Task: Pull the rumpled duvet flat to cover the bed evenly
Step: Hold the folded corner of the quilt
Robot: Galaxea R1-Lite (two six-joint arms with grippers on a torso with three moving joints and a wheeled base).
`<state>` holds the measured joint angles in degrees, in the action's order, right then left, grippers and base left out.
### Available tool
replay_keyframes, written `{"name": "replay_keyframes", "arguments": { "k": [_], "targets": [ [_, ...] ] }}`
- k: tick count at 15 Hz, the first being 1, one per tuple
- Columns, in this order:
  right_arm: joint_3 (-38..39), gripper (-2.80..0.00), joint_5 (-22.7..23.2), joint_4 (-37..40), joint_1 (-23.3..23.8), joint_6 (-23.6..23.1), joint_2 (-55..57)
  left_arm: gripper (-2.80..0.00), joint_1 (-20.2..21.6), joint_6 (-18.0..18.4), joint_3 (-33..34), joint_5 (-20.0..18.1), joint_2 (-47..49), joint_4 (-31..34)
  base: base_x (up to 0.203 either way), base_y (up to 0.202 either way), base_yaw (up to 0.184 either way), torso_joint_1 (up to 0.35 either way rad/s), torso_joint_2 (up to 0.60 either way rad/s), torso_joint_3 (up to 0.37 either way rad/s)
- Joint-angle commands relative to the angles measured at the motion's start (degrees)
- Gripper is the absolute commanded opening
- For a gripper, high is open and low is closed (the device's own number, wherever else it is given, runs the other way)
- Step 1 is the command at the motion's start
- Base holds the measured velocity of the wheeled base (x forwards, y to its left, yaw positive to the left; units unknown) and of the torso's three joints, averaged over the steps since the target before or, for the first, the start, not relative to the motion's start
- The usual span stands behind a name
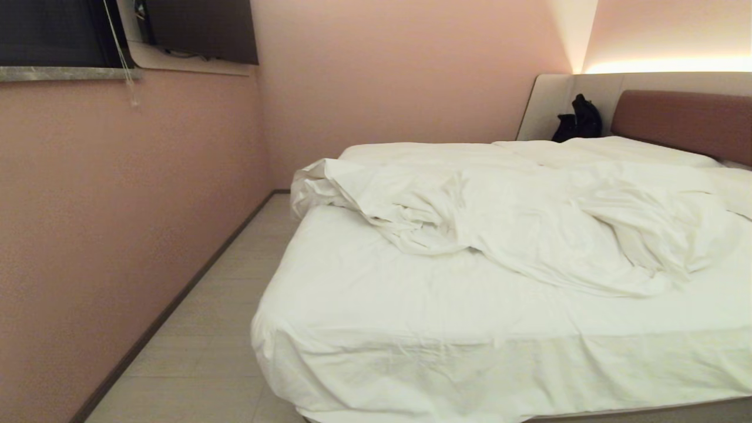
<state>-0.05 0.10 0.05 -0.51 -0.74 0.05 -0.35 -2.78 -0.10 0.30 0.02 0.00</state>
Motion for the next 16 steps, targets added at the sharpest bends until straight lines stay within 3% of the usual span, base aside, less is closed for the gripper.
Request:
{"name": "replay_keyframes", "arguments": {
  "k": [1, 10, 16],
  "targets": [
    [0.0, -2.8, 0.0, 0.0, 0.0, 0.0, 0.0, -2.8, 0.0, 0.0, 0.0, 0.0, 0.0, -0.1, 0.0, -0.194, -0.001, 0.004, 0.0, -0.001],
    [0.0, -2.8, -0.1, 0.0, 0.0, 0.0, 0.0, -2.8, 0.0, -0.4, 0.1, 0.0, 0.0, -0.3, 0.0, -0.191, 0.0, 0.001, 0.0, 0.001],
    [0.0, -2.8, 0.0, 0.0, 0.0, 0.0, 0.0, -2.8, 0.0, -0.4, 0.1, -0.1, 0.0, -0.3, 0.0, -0.019, 0.0, 0.0, 0.0, 0.0]
  ]
}}
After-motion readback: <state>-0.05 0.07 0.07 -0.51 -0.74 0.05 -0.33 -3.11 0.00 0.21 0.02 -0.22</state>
